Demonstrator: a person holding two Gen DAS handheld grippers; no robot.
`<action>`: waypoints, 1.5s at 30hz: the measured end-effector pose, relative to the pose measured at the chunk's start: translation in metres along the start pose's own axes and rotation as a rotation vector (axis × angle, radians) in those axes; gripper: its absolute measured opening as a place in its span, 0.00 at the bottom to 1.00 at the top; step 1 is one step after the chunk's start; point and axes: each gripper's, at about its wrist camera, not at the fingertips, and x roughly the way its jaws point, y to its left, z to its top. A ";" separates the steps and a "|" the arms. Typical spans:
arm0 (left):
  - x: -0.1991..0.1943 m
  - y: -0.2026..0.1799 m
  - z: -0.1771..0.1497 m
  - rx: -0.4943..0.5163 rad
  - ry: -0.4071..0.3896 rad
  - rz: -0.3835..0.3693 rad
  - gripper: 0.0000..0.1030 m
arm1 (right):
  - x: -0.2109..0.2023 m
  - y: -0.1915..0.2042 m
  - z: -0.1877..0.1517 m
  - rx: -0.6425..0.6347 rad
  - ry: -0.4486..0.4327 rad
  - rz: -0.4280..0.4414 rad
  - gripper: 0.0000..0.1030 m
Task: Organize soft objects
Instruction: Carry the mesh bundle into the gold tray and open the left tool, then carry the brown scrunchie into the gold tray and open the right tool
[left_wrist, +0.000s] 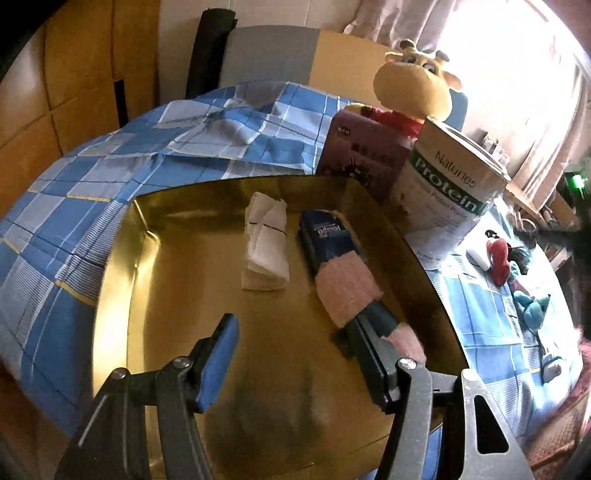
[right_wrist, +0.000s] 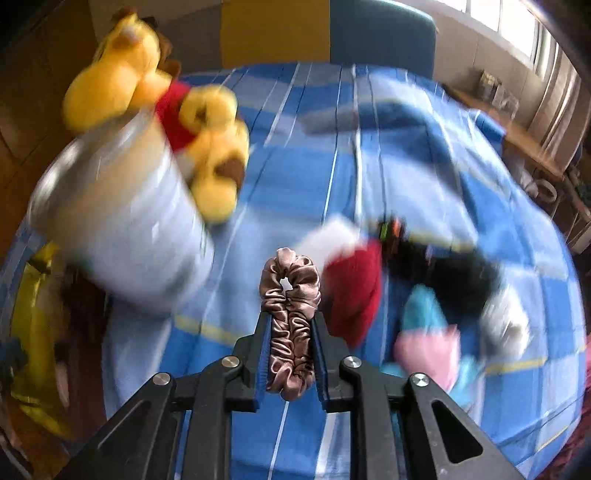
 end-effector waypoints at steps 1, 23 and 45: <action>-0.002 0.002 0.000 0.003 -0.006 0.000 0.61 | -0.001 0.001 0.014 0.003 -0.006 -0.019 0.19; -0.013 0.023 -0.008 -0.029 -0.021 0.053 0.62 | -0.088 0.255 0.120 -0.523 -0.250 0.328 0.19; -0.043 0.027 -0.021 -0.082 -0.076 0.123 0.68 | 0.015 0.299 -0.089 -0.537 0.109 0.406 0.23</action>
